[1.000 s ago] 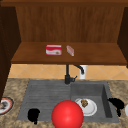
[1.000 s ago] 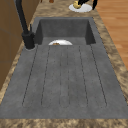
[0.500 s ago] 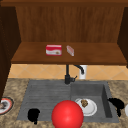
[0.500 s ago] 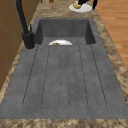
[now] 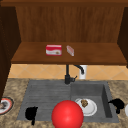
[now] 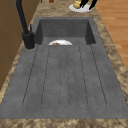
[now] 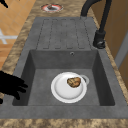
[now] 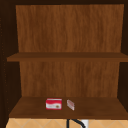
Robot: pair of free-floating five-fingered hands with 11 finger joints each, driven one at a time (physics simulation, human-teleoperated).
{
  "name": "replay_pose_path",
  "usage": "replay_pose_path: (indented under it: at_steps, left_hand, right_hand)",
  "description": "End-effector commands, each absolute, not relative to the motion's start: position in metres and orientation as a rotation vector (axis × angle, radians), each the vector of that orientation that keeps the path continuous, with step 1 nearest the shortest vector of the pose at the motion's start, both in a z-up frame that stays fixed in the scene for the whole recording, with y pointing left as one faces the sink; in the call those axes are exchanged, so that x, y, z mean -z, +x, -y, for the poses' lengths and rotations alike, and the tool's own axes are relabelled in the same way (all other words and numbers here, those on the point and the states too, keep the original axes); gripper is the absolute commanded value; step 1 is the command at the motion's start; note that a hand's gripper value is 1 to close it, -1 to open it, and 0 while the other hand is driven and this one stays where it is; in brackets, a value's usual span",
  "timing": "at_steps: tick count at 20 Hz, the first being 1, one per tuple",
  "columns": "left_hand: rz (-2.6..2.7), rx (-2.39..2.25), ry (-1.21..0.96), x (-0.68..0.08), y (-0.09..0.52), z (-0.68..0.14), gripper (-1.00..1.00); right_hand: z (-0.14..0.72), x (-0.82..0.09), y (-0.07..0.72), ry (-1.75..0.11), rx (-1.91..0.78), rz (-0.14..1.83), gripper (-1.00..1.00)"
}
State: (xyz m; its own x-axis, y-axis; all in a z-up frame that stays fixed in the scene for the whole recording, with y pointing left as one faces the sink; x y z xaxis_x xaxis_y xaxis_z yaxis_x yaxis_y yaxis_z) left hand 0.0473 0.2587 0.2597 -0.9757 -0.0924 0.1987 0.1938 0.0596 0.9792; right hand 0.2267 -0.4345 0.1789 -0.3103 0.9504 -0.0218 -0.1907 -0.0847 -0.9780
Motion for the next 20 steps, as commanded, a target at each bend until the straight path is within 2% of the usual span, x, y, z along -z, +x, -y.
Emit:
replay_pose_path:
  at_steps: [1, 20]
  left_hand:
    - [2.188, 1.982, -0.13, -0.263, 0.059, -0.275, -1.0]
    - [2.118, 1.998, -0.162, -0.259, 0.121, -0.392, -1.0]
  right_hand:
    - [0.434, -0.179, 0.227, -0.93, -1.565, 1.247, 0.0]
    - [0.434, -0.179, 0.227, -0.932, -1.556, 1.252, 0.0]
